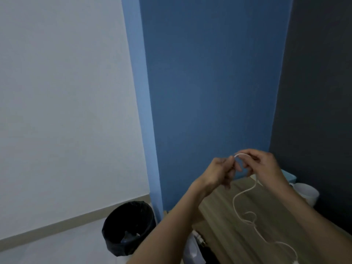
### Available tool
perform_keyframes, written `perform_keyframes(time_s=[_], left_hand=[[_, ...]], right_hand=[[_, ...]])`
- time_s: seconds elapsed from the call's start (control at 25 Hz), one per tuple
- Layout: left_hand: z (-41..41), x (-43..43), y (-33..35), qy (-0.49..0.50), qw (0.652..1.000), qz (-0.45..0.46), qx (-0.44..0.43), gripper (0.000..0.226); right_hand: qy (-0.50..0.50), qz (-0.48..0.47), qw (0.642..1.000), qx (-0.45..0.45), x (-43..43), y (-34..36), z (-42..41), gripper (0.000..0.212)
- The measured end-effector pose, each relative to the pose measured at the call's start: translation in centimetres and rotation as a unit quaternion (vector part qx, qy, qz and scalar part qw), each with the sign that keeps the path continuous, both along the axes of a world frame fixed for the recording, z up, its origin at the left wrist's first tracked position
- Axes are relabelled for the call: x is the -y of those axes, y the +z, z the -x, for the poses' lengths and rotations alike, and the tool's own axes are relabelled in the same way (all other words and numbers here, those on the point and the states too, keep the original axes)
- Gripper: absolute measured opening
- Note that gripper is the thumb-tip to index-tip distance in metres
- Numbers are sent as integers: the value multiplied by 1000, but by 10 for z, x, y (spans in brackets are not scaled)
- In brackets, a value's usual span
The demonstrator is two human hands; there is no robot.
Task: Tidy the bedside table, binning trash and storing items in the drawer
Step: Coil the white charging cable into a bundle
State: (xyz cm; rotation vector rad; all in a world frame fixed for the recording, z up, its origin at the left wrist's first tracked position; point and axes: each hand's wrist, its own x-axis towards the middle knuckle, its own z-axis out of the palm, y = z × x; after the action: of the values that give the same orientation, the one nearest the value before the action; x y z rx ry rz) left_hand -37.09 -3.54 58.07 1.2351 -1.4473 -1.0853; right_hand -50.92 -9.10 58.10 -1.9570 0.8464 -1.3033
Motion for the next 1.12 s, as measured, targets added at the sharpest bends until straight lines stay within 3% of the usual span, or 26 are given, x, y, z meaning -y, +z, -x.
perform_keyframes(time_s=[0.16,0.24,0.32,0.4,0.48,0.52,0.68,0.84,0.92,1.04,1.12], left_hand=[[-10,-31,46,-94,993,-19,-71,34],[-19,-46,64,-161,980,-16,-113,31],[-22,-59,82,-220,961,2,-166,34],[-26,-74,100,-268,940,22,-209,37],[-27,-88,115,-285,931,22,-228,32],[-28,-95,121,-287,931,30,-223,33],[-23,-115,136,-303,935,88,-162,34],[-32,-124,146,-297,928,152,-167,37],[-37,-128,155,-274,923,182,-199,53],[-42,-133,176,-209,928,259,-167,67],[-51,-141,191,-151,939,285,-123,63]], right_hand=[[63,-6,997,41,-19,39,-12,16],[120,-56,988,76,-27,52,-17,9],[197,-105,970,97,-31,61,-16,18],[305,-164,923,167,-35,73,-14,16],[427,-213,843,249,-39,86,-13,28],[440,-214,832,261,-43,93,-16,35],[292,-121,936,156,-66,114,-36,26],[212,-91,966,115,-100,129,-56,14],[185,-102,971,116,-119,134,-62,5],[195,-95,975,45,-144,136,-66,33],[198,-45,978,-35,-162,133,-61,32]])
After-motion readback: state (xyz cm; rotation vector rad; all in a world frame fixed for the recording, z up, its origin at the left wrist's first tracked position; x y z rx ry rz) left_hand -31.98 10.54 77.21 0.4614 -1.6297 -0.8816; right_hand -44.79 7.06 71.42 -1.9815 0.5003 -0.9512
